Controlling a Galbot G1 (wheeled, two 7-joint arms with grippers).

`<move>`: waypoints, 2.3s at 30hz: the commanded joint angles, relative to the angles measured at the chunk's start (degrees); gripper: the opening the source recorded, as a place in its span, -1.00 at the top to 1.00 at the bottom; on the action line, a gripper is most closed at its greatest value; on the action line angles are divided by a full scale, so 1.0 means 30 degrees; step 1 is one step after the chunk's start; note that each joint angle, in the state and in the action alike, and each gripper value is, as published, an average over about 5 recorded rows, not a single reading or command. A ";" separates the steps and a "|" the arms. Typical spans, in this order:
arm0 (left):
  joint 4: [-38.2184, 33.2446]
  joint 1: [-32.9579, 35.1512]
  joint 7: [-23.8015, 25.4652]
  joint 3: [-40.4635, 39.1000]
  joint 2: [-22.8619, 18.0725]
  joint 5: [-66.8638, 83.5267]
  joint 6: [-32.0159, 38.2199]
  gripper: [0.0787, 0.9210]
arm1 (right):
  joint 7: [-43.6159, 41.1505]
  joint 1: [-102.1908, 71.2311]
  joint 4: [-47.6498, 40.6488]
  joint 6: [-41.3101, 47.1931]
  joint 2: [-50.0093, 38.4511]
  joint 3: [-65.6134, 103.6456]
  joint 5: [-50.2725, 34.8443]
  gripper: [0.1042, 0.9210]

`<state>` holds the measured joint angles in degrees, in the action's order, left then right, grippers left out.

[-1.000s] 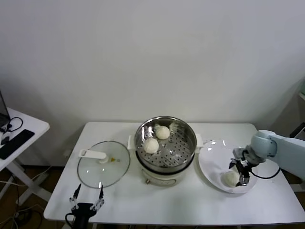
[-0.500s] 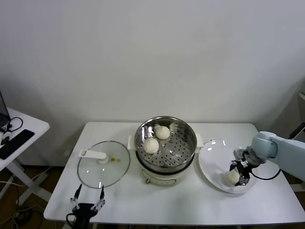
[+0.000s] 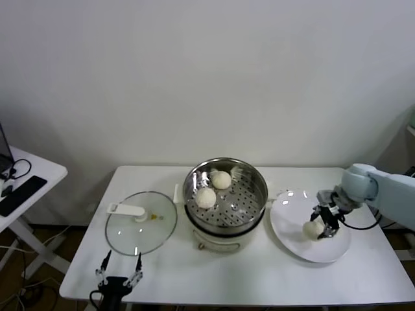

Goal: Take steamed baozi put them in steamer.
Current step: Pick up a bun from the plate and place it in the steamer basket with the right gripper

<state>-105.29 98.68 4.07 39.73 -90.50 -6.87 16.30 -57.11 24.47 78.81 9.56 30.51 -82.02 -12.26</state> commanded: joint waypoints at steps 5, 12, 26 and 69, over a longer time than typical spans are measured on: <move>-0.0142 0.0077 0.0008 -0.0011 0.0029 -0.0186 -0.0088 -0.77 | -0.1338 1.1985 0.1819 -0.5364 0.2181 -0.6097 -0.2574 -0.28; -0.0116 0.0040 0.0006 0.0029 0.0000 -0.0254 -0.0117 -0.77 | -0.1545 1.3610 0.4073 -0.7416 0.4204 -0.4192 -0.1648 -0.28; -0.0335 0.0022 -0.0012 0.0153 -0.0181 -0.0223 -0.0121 -0.77 | -0.0741 0.9414 0.6018 -0.7609 0.8275 -0.2202 0.1293 -0.28; -0.0038 0.0096 -0.0077 0.0265 -0.0249 -0.0323 0.0104 -0.77 | 0.0058 0.6742 0.1318 -1.0938 1.0035 -0.2099 0.1388 -0.70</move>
<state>-105.40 98.89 3.83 40.59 -91.25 -7.69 16.58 -55.95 37.72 84.82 -18.09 61.48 -86.19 -1.07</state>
